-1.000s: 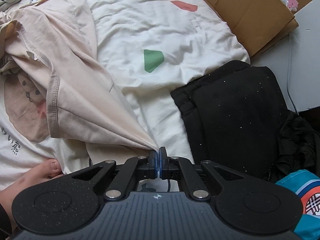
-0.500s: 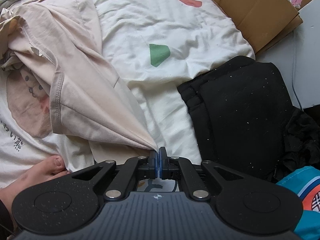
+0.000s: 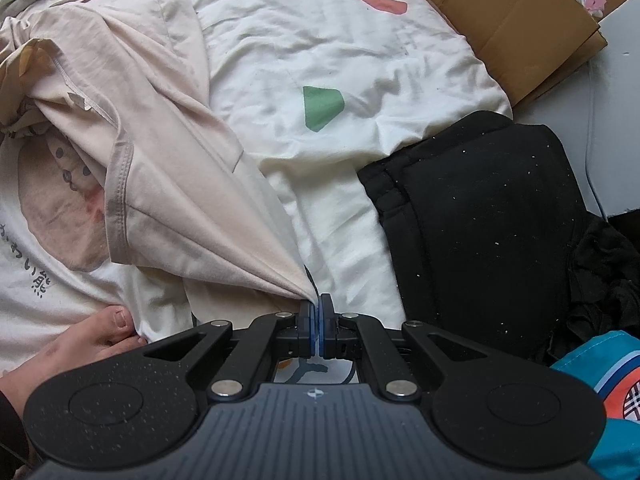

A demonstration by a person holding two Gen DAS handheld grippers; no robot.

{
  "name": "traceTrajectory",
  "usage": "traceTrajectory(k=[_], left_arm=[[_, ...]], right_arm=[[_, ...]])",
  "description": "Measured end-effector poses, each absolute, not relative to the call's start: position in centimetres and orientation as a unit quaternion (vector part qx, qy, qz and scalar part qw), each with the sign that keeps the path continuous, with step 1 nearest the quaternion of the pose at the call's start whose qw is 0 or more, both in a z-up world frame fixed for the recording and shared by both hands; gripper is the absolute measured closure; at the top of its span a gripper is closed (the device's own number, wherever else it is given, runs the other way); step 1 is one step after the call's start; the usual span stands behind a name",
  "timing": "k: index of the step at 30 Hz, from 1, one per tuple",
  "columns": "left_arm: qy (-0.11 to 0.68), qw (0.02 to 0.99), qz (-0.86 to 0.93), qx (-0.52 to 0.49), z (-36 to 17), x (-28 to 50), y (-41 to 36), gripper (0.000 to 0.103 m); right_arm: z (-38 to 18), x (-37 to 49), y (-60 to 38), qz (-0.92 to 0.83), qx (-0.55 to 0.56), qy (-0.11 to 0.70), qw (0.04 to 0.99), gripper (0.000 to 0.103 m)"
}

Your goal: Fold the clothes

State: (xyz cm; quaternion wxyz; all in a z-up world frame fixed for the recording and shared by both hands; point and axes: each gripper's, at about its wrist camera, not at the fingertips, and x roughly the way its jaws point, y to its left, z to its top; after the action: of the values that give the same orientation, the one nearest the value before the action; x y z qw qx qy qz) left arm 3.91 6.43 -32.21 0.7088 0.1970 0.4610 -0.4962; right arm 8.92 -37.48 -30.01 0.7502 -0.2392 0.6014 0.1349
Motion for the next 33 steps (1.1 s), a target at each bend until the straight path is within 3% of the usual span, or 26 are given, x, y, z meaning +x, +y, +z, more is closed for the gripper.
traceTrajectory(k=[8,16,18,19,20,33], left_arm=[[0.459,0.713,-0.472,0.24,-32.1,4.1,7.5,0.093],[0.447,0.7,-0.467,0.304,-34.7,5.5,7.6,0.071],[0.452,0.687,-0.474,0.315,-35.8,5.4,7.3,0.077],[0.455,0.682,-0.476,0.32,-36.2,5.3,7.2,0.099],[0.457,0.676,-0.478,0.326,-36.5,5.3,7.1,0.102],[0.387,0.782,-0.37,0.319,-24.6,5.6,14.6,0.103]], right_arm=[[-29.9,8.5,-37.6,0.137,-0.238,0.604,0.748,0.103],[-30.0,8.6,-37.3,0.134,-0.235,0.601,0.752,0.103],[-29.9,8.6,-37.3,0.134,-0.236,0.6,0.753,0.103],[-29.8,8.5,-37.3,0.134,-0.238,0.598,0.753,0.103],[-29.6,8.4,-37.3,0.133,-0.238,0.598,0.754,0.103],[-25.3,7.4,-37.9,0.105,-0.228,0.561,0.789,0.103]])
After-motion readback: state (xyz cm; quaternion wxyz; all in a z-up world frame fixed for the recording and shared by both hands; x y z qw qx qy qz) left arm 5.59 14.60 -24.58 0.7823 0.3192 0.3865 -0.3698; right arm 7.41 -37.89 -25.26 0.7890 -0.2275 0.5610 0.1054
